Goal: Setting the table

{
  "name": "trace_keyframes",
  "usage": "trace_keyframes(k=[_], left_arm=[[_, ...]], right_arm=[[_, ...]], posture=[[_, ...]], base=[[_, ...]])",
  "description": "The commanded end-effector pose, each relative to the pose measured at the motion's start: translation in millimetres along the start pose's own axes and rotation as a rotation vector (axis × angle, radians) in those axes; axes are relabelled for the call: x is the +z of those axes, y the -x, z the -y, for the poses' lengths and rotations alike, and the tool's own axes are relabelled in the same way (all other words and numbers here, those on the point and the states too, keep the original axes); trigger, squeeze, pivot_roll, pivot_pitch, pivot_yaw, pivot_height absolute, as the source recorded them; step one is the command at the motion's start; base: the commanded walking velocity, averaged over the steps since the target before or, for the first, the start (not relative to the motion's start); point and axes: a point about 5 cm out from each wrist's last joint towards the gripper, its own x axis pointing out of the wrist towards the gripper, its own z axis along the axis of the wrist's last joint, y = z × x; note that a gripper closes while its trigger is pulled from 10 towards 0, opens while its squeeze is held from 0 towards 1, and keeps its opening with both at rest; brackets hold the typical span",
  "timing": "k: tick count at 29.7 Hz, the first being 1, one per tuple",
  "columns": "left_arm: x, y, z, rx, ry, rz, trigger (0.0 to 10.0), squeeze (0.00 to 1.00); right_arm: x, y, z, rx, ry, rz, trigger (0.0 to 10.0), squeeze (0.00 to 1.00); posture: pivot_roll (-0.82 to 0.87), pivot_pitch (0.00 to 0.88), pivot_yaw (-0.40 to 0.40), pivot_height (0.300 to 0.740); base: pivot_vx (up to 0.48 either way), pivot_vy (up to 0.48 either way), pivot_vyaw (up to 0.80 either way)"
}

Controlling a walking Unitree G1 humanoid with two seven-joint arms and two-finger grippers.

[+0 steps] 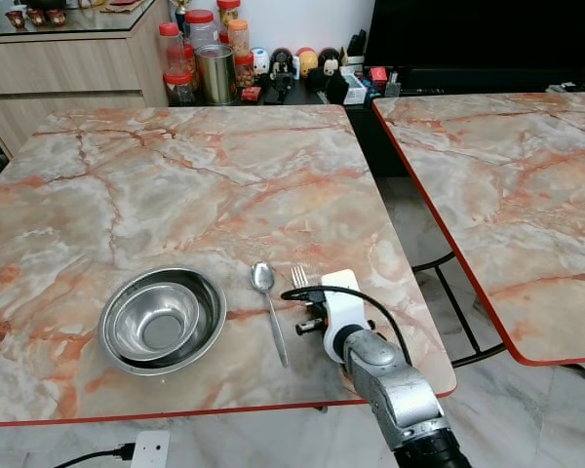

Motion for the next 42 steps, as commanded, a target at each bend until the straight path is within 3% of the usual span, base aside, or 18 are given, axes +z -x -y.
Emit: trace_keyframes(k=[1, 2, 3, 4, 5, 6, 9, 10, 15, 16, 28, 36, 37, 38, 39, 41, 42], left_arm=[[-6.7, 1.1, 1.1, -0.009, -0.003, -0.027, 10.0, 0.00], [-6.8, 1.2, 1.2, -0.009, -0.003, -0.027, 10.0, 0.00], [-6.8, 1.2, 1.2, -0.010, -0.004, -0.027, 10.0, 0.00], [-6.6, 1.1, 1.4, -0.010, -0.004, -0.027, 10.0, 0.00], [-6.4, 1.0, 1.6, -0.011, -0.004, -0.026, 10.0, 0.00], [-5.6, 0.9, 2.1, -0.012, -0.004, -0.025, 10.0, 0.00], [-5.4, 0.8, 2.2, -0.013, -0.004, -0.025, 10.0, 0.00], [-5.5, 0.8, 2.2, -0.014, -0.005, -0.025, 10.0, 0.00], [-5.5, 0.8, 2.2, -0.014, -0.006, -0.026, 10.0, 0.00], [-5.6, 0.8, 2.0, -0.014, -0.007, -0.026, 10.0, 0.00], [-4.6, 0.6, 0.2, -0.014, -0.010, -0.025, 10.0, 0.00], [-4.4, 0.6, 1.9, -0.020, -0.006, -0.024, 10.0, 0.00], [-4.2, 0.5, 2.3, -0.021, -0.004, -0.023, 10.0, 0.00], [-4.2, 0.5, 2.3, -0.021, -0.004, -0.023, 10.0, 0.00], [-3.8, 0.5, 2.5, -0.022, 0.001, -0.019, 10.0, 0.00], [-3.6, 0.5, 2.7, -0.023, 0.003, -0.017, 10.0, 0.00], [-2.7, 0.3, 3.0, -0.024, 0.003, -0.015, 10.0, 0.00]], right_arm=[[0.3, 0.0, -3.5, 0.019, 0.000, -0.003, 10.0, 0.00], [0.2, 0.0, -3.8, 0.021, 0.001, -0.003, 10.0, 0.23], [0.2, 0.0, -4.1, 0.024, 0.000, -0.004, 10.0, 0.23], [0.0, 0.0, -4.3, 0.026, 0.000, -0.004, 10.0, 0.65], [-0.1, 0.1, -4.3, 0.027, 0.000, -0.004, 10.0, 0.78], [-0.5, 0.1, -5.3, 0.038, 0.002, -0.007, 10.0, 1.00], [-0.8, 0.2, -5.8, 0.040, 0.004, -0.010, 10.0, 1.00], [-1.3, 0.3, -5.5, 0.034, 0.008, -0.013, 10.0, 0.63], [-2.0, -0.1, -4.2, 0.028, 0.010, -0.016, 10.0, 0.63], [-1.9, -0.2, -4.2, 0.028, 0.011, -0.016, 10.0, 0.00], [0.5, 0.1, -5.4, 0.031, 0.012, -0.007, 10.0, 0.00], [25.8, 8.2, 0.6, 0.003, -0.001, 0.190, 10.0, 0.00], [30.4, 10.0, 1.9, 0.002, 0.004, 0.229, 10.0, 0.12], [30.4, 10.0, 1.9, 0.002, 0.004, 0.229, 10.0, 0.12], [33.2, 11.1, 2.6, 0.003, 0.007, 0.252, 10.0, 0.23], [34.5, 11.7, 3.0, 0.003, 0.005, 0.266, 10.0, 0.23], [38.3, 13.0, 4.5, -0.002, -0.007, 0.297, 10.0, 0.65]], posture=[[-0.07, 0.068, -0.035, 0.740], [-0.07, 0.068, -0.035, 0.740], [-0.07, 0.068, -0.035, 0.740], [-0.07, 0.069, -0.036, 0.740], [-0.07, 0.069, -0.036, 0.740], [-0.07, 0.069, -0.036, 0.740], [-0.07, 0.070, -0.036, 0.740], [-0.07, 0.070, -0.036, 0.740], [-0.07, 0.070, -0.036, 0.740], [-0.07, 0.070, -0.035, 0.740], [-0.06, 0.069, -0.030, 0.740], [-0.07, 0.067, -0.029, 0.740], [-0.07, 0.067, -0.029, 0.740], [-0.07, 0.067, -0.029, 0.740], [-0.07, 0.068, -0.029, 0.740], [-0.07, 0.068, -0.029, 0.740], [-0.07, 0.066, -0.030, 0.740]], base=[[0.000, 0.000, 0.00], [0.000, 0.000, 0.00], [0.000, 0.000, 0.00], [0.000, 0.000, 0.00], [0.000, 0.000, 0.00], [0.000, 0.000, 0.00], [0.000, 0.000, 0.00], [0.000, 0.000, 0.00], [0.000, 0.000, 0.00], [0.000, 0.000, 0.00], [0.000, 0.000, 0.00], [0.000, 0.000, 0.00], [0.000, 0.000, 0.00], [0.000, 0.000, 0.00], [0.000, 0.000, 0.00], [0.000, 0.000, 0.00], [0.000, 0.000, 0.00]])
